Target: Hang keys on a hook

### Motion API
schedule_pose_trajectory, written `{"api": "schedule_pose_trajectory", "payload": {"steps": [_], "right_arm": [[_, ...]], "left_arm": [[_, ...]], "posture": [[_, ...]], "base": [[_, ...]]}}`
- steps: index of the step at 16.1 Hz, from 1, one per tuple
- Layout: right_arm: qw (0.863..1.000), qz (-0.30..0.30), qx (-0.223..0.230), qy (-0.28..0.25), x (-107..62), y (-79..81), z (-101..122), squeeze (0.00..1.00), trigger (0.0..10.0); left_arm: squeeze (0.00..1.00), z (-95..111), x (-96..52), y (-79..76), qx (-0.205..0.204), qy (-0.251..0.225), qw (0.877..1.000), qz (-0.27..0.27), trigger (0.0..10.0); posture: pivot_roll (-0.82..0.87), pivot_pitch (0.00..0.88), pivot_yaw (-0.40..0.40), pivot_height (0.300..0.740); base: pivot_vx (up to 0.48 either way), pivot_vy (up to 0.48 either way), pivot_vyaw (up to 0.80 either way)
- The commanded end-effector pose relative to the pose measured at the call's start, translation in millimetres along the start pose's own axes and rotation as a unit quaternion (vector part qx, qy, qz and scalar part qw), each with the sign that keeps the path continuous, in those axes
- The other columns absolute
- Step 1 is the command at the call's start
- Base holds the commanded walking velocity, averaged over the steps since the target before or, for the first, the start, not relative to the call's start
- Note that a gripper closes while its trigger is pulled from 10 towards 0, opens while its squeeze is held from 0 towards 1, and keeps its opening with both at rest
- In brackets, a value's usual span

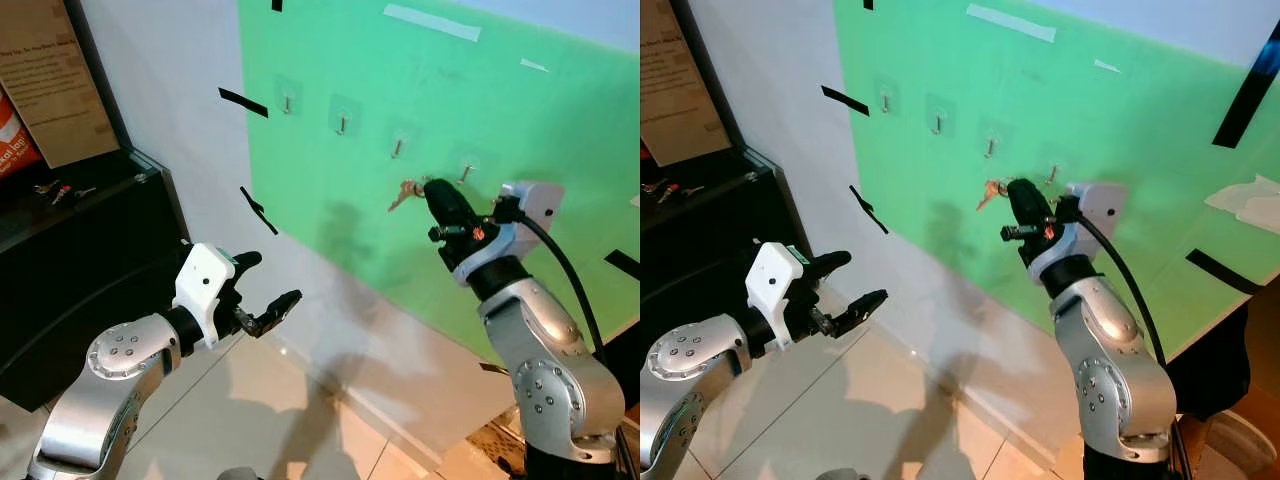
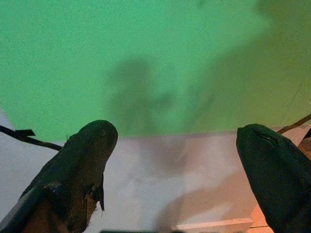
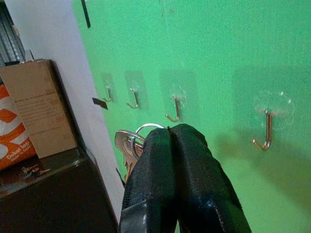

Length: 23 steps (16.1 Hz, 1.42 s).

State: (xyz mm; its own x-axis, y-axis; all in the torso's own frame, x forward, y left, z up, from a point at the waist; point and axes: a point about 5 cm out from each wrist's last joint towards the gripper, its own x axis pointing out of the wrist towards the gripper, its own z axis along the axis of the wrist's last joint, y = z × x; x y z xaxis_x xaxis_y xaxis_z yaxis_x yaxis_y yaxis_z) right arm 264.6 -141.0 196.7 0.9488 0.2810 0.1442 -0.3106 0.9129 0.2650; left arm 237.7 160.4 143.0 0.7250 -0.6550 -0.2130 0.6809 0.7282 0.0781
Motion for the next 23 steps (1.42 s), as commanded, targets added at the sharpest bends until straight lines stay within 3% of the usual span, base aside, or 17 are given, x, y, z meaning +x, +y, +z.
{"api": "schedule_pose_trajectory", "payload": {"steps": [1, 6, 11, 13, 18, 20, 23], "right_arm": [[1.0, -0.003, 0.002, -0.006, 2.4, -0.7, 5, 0.0, 10.0], [1.0, -0.011, -0.005, -0.005, 7.9, -4.2, 6, 0.0, 10.0], [0.998, -0.058, -0.01, 0.005, 12.3, -14.6, 1, 0.0, 10.0], [0.996, -0.092, 0.002, -0.009, 13.5, -23.1, 3, 0.0, 10.0], [0.993, -0.104, 0.03, -0.035, 14.7, -27.1, 10, 0.0, 10.0], [0.995, -0.101, 0.005, 0.024, 12.8, -26.2, -5, 0.0, 10.0], [0.995, -0.089, 0.008, 0.043, 10.4, -22.6, -13, 0.0, 10.0]], "left_arm": [[0.0, 6, 0.0, -6.3, -0.002, -0.009, 1.0, -0.022, 10.0], [0.0, 8, 0.8, -8.4, -0.008, -0.011, 0.999, -0.034, 10.0], [0.0, 8, -0.2, -8.8, -0.011, -0.01, 0.999, -0.036, 10.0], [0.0, 8, -0.4, -8.2, -0.01, -0.009, 0.999, -0.036, 10.0], [0.0, 9, 0.4, -7.0, -0.009, -0.007, 0.999, -0.04, 10.0], [0.0, 9, 1.4, -7.5, -0.01, -0.007, 0.999, -0.044, 10.0], [0.0, 9, 1.9, -8.1, -0.013, -0.007, 0.999, -0.047, 10.0]], "posture": [[0.07, 0.0, -0.055, 0.74], [0.07, 0.0, -0.06, 0.74], [0.08, 0.0, -0.062, 0.74], [0.08, 0.0, -0.059, 0.74], [0.07, 0.0, -0.051, 0.74], [0.06, 0.0, -0.049, 0.74], [0.06, 0.0, -0.051, 0.74]], "base": [[0.0, 0.0, 0.0], [0.0, 0.0, 0.0], [0.0, 0.0, 0.0], [0.0, 0.0, 0.0], [0.0, 0.0, 0.0], [0.0, 0.0, 0.0], [0.0, 0.0, 0.0]]}}
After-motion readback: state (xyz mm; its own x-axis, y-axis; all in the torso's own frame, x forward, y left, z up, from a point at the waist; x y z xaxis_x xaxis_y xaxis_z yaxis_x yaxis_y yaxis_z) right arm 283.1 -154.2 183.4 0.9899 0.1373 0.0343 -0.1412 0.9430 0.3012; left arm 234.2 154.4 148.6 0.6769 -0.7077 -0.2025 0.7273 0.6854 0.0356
